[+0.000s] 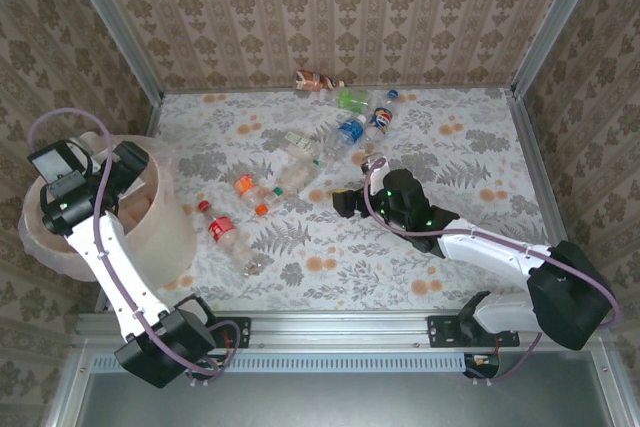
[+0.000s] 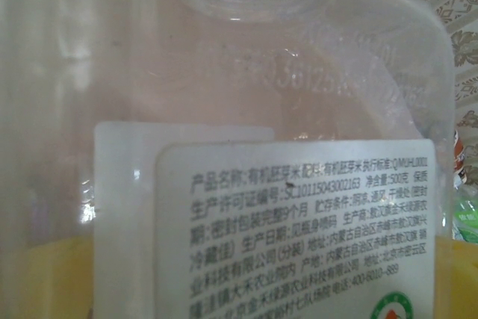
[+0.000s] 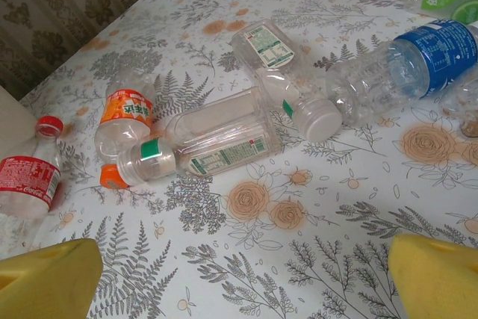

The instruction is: Put the plastic bottles in the bin

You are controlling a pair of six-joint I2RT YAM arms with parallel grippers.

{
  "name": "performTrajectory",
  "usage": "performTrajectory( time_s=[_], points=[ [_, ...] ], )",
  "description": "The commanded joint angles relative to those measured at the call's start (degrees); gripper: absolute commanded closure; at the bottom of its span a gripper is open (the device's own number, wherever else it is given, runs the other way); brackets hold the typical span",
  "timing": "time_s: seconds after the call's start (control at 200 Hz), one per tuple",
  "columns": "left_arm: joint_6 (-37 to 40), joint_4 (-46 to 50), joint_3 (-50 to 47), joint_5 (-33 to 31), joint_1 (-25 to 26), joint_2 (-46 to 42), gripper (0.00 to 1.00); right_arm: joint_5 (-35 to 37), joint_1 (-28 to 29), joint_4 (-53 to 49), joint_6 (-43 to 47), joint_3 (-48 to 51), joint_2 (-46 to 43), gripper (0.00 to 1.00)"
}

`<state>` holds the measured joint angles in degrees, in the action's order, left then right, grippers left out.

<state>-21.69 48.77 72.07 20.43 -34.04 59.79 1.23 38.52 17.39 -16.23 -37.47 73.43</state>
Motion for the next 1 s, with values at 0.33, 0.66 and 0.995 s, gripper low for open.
performTrajectory(
  time_s=[0.33, 0.66, 0.995],
  points=[
    [4.9, 3.0, 6.8, -2.0, 0.1, -2.9, 0.96, -0.4, 0.4, -0.5, 1.3, -2.1, 1.7, 0.0],
    [3.6, 1.3, 3.7, -2.6, 0.1, -4.0, 0.0, -1.2, 0.4, -2.9, 1.9, -5.5, 3.0, 0.0],
    [0.9, 2.7, 5.2, 9.3, -2.9, -1.5, 0.0, -1.5, 0.6, -3.5, 1.4, -5.6, 2.9, 0.0]
  ],
)
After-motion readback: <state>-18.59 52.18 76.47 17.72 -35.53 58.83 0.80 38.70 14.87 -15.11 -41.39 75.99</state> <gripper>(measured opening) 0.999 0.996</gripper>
